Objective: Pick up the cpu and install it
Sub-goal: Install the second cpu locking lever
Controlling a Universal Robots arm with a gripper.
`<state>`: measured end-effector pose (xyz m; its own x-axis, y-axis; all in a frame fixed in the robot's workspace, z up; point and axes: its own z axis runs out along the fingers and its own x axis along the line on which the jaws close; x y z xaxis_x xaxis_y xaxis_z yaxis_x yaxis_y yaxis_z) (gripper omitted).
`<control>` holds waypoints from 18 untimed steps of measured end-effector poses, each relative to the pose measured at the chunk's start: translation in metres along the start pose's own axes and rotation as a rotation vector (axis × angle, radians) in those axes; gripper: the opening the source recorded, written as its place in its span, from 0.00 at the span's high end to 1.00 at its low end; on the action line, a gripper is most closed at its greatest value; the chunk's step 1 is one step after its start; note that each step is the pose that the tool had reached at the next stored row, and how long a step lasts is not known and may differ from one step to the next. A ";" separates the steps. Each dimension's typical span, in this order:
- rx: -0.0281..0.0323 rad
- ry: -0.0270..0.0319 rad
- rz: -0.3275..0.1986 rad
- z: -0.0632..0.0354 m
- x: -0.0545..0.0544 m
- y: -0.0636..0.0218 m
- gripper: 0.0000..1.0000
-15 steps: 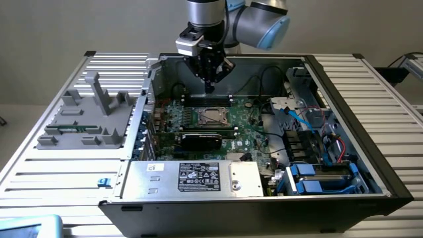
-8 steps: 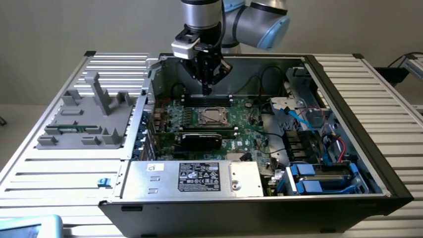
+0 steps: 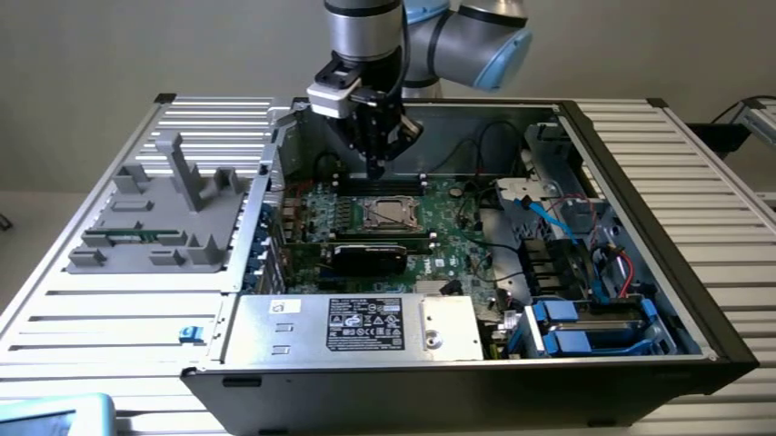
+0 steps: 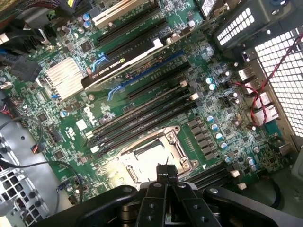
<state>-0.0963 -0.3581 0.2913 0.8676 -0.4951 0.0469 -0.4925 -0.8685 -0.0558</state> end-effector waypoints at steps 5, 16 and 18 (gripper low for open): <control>0.0298 -0.0180 0.002 -0.0002 0.003 0.0087 0.89; 0.0609 -0.0369 0.005 0.0023 0.006 0.0133 0.89; 0.0655 -0.0395 0.005 0.0025 0.007 0.0153 0.89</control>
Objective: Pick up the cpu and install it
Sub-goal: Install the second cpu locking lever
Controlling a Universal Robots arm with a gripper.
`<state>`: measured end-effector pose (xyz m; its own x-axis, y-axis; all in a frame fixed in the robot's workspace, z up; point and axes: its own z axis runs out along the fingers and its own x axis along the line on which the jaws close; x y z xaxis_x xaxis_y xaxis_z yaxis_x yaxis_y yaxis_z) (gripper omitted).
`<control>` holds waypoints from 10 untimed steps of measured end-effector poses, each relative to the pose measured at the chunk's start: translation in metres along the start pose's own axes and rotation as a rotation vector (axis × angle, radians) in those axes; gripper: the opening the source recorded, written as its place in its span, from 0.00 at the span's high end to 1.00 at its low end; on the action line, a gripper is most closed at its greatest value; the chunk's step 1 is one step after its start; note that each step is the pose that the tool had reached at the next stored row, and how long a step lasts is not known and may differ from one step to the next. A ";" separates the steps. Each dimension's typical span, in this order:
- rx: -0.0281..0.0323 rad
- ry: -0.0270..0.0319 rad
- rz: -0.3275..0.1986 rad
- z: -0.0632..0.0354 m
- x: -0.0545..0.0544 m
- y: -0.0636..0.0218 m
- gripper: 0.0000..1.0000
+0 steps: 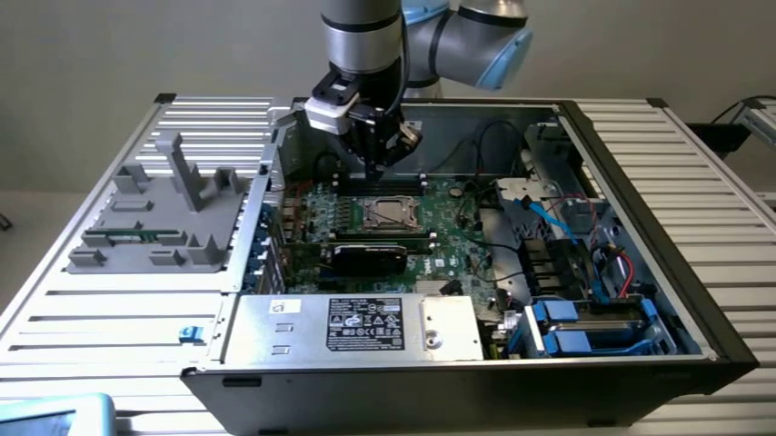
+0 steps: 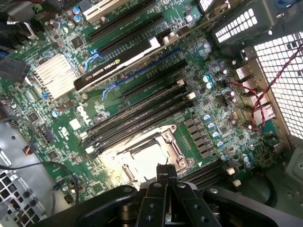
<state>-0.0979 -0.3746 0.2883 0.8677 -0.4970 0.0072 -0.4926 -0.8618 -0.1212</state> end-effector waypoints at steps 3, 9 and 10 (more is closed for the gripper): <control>0.0135 -0.0079 0.001 0.0003 0.003 0.0049 0.89; 0.0326 -0.0192 0.005 0.0061 0.006 0.0118 0.89; 0.0354 -0.0206 0.005 0.0075 0.007 0.0126 0.89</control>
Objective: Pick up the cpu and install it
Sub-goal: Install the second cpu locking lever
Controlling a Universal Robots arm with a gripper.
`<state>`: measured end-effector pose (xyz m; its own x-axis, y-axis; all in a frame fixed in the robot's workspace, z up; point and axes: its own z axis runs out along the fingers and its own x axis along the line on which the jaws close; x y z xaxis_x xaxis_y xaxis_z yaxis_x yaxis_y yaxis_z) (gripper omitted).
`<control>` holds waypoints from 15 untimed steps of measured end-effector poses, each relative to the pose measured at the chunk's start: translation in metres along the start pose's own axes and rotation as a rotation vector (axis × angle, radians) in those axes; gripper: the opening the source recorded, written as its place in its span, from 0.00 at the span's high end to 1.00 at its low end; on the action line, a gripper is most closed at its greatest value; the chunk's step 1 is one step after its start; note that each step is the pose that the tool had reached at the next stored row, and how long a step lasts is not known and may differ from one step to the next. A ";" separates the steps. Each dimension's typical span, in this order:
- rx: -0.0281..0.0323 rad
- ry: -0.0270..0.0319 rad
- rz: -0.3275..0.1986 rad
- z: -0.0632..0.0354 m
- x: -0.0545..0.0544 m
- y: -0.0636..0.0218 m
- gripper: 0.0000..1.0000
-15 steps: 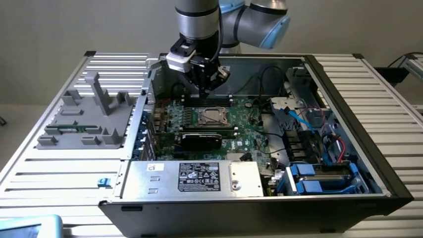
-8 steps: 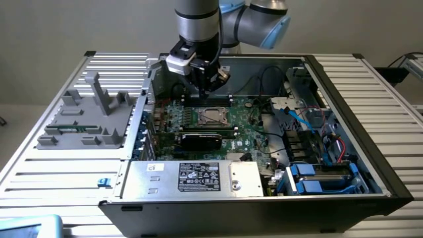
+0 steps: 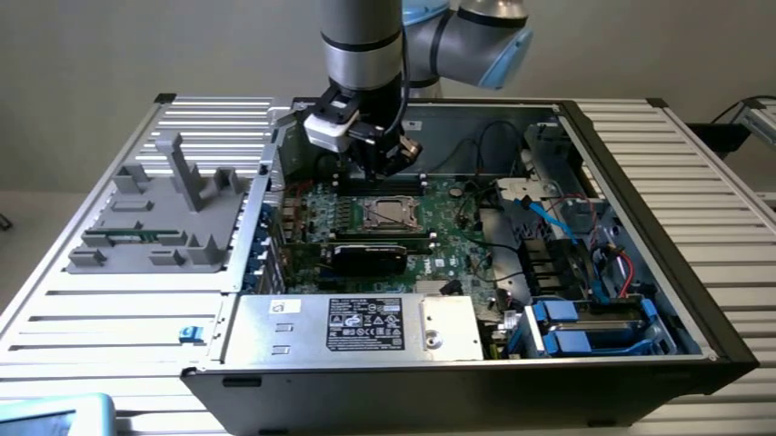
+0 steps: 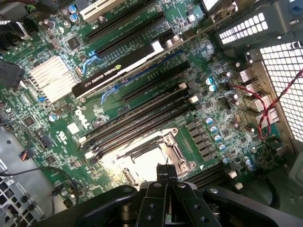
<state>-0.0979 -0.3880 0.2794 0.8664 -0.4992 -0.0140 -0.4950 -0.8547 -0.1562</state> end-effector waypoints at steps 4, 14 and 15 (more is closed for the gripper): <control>0.0098 -0.0059 0.003 0.0049 0.001 0.0032 0.89; 0.0410 -0.0328 0.009 0.0091 0.009 0.0166 0.89; 0.0423 -0.0351 0.009 0.0093 0.009 0.0178 0.89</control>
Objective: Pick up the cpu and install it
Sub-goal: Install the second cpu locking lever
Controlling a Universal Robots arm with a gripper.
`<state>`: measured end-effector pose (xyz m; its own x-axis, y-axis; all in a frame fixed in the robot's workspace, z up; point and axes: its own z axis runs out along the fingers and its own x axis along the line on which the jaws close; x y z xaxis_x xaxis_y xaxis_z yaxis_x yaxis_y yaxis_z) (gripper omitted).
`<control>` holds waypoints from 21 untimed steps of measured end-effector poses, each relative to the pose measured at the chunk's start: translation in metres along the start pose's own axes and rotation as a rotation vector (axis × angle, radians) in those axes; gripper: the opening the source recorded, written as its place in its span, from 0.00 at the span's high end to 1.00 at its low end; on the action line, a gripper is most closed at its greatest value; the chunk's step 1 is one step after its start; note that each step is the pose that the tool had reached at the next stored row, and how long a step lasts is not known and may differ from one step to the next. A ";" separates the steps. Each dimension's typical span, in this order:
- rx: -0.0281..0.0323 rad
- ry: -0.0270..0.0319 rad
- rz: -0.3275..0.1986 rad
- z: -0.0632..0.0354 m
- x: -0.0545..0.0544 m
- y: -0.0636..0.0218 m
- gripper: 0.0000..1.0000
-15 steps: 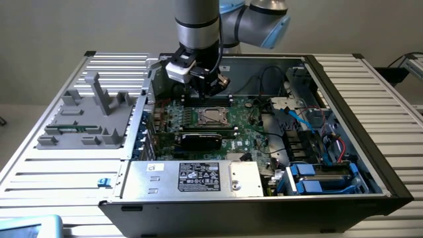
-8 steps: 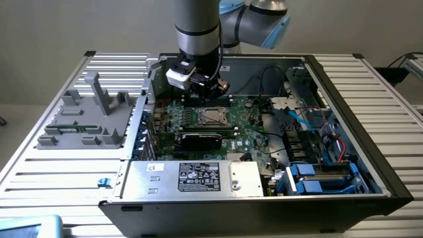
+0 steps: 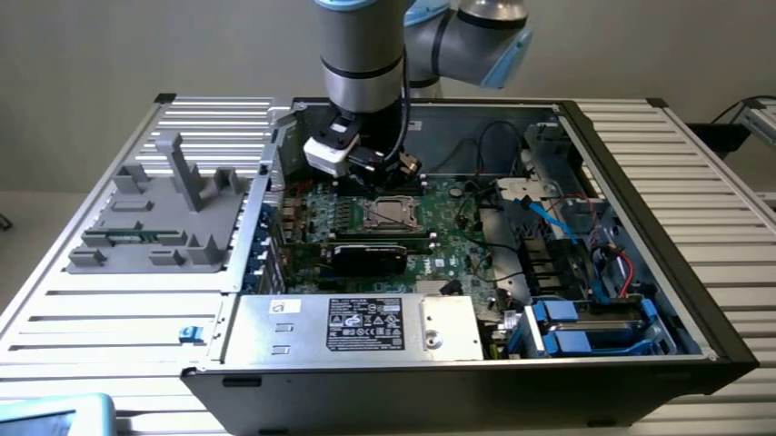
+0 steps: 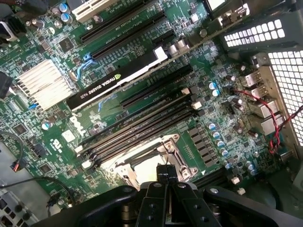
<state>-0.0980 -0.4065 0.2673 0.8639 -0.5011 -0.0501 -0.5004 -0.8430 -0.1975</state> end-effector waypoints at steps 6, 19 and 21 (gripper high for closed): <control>0.0103 -0.0109 0.003 0.0051 0.004 0.0067 0.89; 0.0088 -0.0373 -0.013 0.0154 0.006 0.0118 0.89; 0.0084 -0.0454 -0.049 0.0155 0.006 0.0118 0.89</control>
<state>-0.0981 -0.4163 0.2495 0.8890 -0.4501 -0.0846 -0.4575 -0.8643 -0.2089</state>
